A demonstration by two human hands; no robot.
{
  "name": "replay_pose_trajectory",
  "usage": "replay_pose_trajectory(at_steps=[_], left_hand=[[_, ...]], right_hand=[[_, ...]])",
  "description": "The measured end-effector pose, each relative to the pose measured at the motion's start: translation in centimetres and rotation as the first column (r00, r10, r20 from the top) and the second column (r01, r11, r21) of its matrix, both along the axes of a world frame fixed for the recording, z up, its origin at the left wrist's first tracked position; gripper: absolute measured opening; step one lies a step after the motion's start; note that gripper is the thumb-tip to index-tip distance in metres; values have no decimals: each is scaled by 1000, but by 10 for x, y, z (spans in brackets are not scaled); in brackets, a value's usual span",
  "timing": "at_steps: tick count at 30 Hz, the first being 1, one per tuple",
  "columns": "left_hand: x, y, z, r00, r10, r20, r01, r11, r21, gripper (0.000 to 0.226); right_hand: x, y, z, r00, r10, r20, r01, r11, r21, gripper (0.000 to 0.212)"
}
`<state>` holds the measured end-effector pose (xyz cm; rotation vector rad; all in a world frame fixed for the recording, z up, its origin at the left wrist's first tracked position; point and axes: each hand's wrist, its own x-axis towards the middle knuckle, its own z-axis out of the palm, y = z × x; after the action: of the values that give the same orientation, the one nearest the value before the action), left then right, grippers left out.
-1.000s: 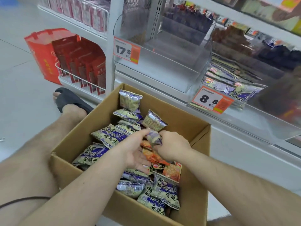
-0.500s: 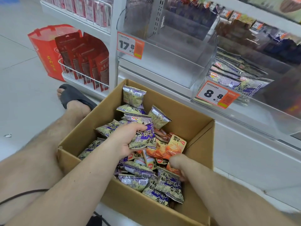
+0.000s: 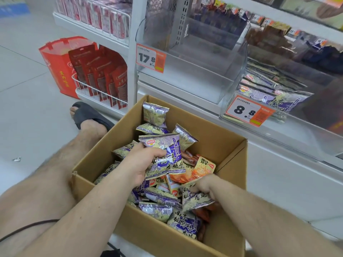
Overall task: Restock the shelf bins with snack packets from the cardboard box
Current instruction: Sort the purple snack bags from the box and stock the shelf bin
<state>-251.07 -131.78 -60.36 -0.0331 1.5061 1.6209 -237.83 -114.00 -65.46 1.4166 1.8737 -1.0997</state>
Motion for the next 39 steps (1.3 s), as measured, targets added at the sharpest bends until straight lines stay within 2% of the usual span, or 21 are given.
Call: replay_pose_trajectory(at_steps=[3, 5, 6, 8, 9, 11, 12, 15, 17, 19, 22, 24, 25, 27, 30, 33, 37, 39], left_hand=[[-2, -1, 4, 999, 43, -23, -43, 999, 20, 43], [-1, 1, 5, 998, 51, -41, -49, 998, 44, 36], [1, 2, 7, 997, 52, -50, -48, 997, 66, 31], [8, 4, 18, 996, 34, -78, -26, 994, 107, 29], [11, 6, 24, 996, 9, -90, 1, 994, 108, 34], [18, 11, 35, 995, -37, -90, 46, 993, 105, 61], [20, 13, 39, 997, -46, -67, 54, 992, 114, 63], [24, 19, 50, 999, -47, 26, 42, 985, 168, 33], [27, 22, 53, 997, -18, 81, -2, 971, 238, 38], [35, 24, 68, 998, -9, 69, -13, 950, 312, 43], [47, 30, 89, 996, -87, -22, 89, 920, 383, 43], [52, 38, 93, 982, -158, -107, 188, 899, 395, 21], [55, 39, 97, 976, -152, -155, 201, 905, 374, 23], [56, 48, 101, 950, -179, -257, 258, 912, 318, 53], [58, 68, 115, 888, -284, -363, 381, 895, 230, 68], [65, 95, 134, 856, -353, -378, 455, 860, 229, 68], [74, 135, 148, 821, -361, -443, 503, 823, 262, 65], [78, 152, 152, 746, -318, -585, 521, 826, 215, 64]], right_hand=[[-2, 23, 56, 963, -133, -233, 125, 991, -49, 62], [4, 29, 99, 883, -222, -414, 153, 969, -193, 43], [6, 30, 115, 825, -275, -494, 145, 948, -285, 35], [6, 22, 141, 736, -305, -605, 47, 914, -403, 32], [3, 15, 151, 700, -311, -643, 1, 901, -434, 35], [-5, -3, 161, 649, -308, -696, -69, 887, -456, 30], [-8, -12, 162, 637, -279, -719, -95, 897, -432, 24], [-12, -28, 161, 611, -165, -774, -94, 956, -279, 18], [-10, -29, 164, 589, -120, -799, -84, 974, -208, 20], [-5, -26, 168, 586, -90, -805, -66, 985, -158, 21], [6, -19, 176, 588, -50, -807, -44, 995, -94, 20], [16, -13, 183, 576, -37, -817, -50, 996, -80, 21], [21, -10, 186, 566, -38, -824, -59, 995, -86, 24], [32, -1, 192, 547, -46, -836, -70, 992, -101, 31], [52, 18, 201, 513, -98, -853, -58, 987, -149, 40], [67, 39, 209, 448, -157, -880, -40, 980, -196, 50], [83, 65, 224, 379, -199, -904, 35, 979, -201, 56], [92, 83, 235, 381, -197, -903, 77, 980, -181, 56]])
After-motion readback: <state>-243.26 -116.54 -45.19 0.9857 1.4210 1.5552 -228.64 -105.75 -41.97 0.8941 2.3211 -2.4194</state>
